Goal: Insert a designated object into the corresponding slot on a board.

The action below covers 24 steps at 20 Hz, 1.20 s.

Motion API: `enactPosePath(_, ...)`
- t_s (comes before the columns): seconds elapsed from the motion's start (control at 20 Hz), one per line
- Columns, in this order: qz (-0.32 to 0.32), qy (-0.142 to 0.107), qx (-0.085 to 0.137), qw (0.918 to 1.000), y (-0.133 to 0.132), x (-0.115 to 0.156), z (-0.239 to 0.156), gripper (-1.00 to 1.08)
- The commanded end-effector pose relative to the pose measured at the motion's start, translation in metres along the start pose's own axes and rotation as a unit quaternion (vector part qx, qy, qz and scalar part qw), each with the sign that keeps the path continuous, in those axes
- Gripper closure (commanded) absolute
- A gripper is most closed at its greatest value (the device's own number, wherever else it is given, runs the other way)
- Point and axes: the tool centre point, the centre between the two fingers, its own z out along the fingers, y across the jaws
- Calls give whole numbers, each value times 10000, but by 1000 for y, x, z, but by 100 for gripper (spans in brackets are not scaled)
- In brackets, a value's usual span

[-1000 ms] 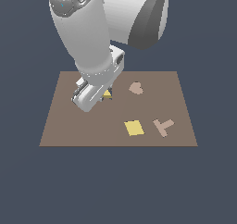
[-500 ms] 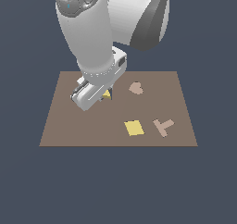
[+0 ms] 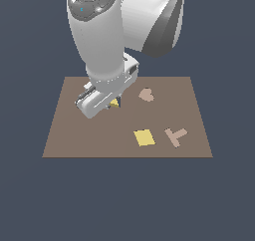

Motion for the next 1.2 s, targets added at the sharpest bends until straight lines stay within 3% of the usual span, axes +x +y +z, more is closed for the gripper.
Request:
enactPosePath(0.0,195,-16,0,9998,2,1,-1,108)
enactPosePath(0.55,1030,-106,79,9946,11,-3,-8,108)
enactPosePath(1.15,1154,-107,76,9932,13,-4,1,108)
